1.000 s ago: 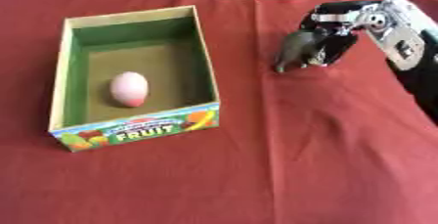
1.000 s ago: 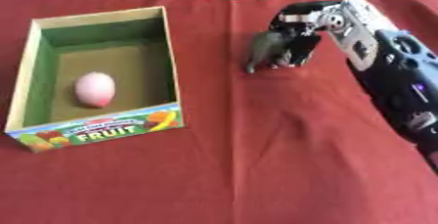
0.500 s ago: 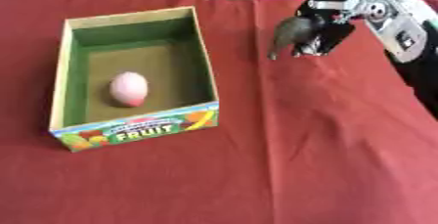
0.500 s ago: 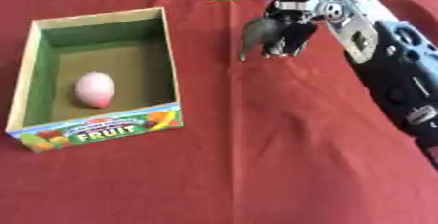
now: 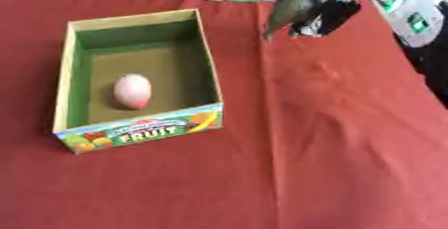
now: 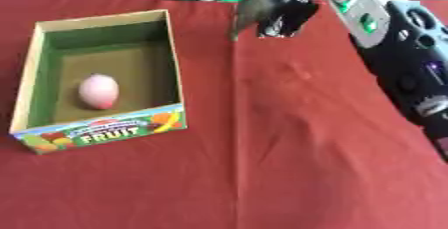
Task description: Pick up objects on the table and place them in the box.
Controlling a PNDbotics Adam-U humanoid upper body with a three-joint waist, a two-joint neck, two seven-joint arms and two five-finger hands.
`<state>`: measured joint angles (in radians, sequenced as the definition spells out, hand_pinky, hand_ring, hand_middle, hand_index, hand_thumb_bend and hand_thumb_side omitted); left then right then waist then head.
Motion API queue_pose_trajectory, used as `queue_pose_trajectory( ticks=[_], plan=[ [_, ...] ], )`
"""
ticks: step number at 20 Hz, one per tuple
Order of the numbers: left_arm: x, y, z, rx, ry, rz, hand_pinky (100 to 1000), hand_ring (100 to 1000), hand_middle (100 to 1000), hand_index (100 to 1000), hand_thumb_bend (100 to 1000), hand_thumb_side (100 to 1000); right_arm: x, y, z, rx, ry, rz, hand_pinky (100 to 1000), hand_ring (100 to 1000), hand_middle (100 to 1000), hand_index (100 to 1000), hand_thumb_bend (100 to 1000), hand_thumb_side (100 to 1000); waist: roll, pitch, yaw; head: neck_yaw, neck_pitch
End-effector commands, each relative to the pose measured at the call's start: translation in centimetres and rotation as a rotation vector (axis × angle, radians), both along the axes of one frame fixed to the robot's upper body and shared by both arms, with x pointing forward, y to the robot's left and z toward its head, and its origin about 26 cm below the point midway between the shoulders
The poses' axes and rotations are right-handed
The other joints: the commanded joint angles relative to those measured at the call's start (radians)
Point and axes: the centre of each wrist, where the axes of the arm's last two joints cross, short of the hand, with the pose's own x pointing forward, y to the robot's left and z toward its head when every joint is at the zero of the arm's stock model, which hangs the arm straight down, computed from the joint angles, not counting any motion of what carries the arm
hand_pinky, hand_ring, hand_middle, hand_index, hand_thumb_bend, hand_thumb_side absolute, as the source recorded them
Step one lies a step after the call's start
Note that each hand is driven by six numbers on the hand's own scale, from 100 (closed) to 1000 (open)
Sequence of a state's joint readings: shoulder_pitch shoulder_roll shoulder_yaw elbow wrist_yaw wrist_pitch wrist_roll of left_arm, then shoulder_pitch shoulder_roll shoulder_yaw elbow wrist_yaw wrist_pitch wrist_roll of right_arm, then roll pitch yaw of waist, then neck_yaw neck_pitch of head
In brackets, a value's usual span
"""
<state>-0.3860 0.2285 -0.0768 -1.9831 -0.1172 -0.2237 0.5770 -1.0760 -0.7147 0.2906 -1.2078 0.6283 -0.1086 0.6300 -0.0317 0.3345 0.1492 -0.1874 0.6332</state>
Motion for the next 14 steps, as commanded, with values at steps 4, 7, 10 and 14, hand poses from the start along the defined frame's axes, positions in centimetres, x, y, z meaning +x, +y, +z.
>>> queue_pose_trajectory(
  ticks=[4, 7, 10, 14],
  plan=[
    [-0.2, 0.0, 0.6, 0.012, -0.025, -0.006, 734, 620, 711, 816, 100, 794, -1.3, 3.7, 3.9, 0.042, -0.09, 0.126, 525, 670, 385, 431, 100, 266, 0.001, -0.038, 0.006, -0.009, 0.009],
    [-0.2, -0.1, 0.7, 0.012, -0.027, -0.014, 734, 620, 711, 815, 100, 792, -1.7, 6.4, 4.7, 0.068, -0.108, 0.201, 520, 658, 380, 427, 100, 264, 0.001, -0.044, 0.015, -0.021, 0.007],
    [-0.2, -0.3, 0.8, 0.014, -0.029, -0.023, 733, 621, 711, 815, 100, 791, -1.9, 9.0, 5.1, 0.081, -0.109, 0.261, 518, 654, 379, 427, 100, 263, 0.0, -0.049, 0.026, -0.029, 0.005],
    [-0.2, -0.6, 0.9, 0.013, -0.036, -0.04, 733, 621, 711, 815, 100, 789, -2.0, 11.9, 4.8, 0.081, -0.098, 0.312, 516, 649, 378, 426, 100, 260, -0.003, -0.051, 0.045, -0.044, -0.002]
  ],
)
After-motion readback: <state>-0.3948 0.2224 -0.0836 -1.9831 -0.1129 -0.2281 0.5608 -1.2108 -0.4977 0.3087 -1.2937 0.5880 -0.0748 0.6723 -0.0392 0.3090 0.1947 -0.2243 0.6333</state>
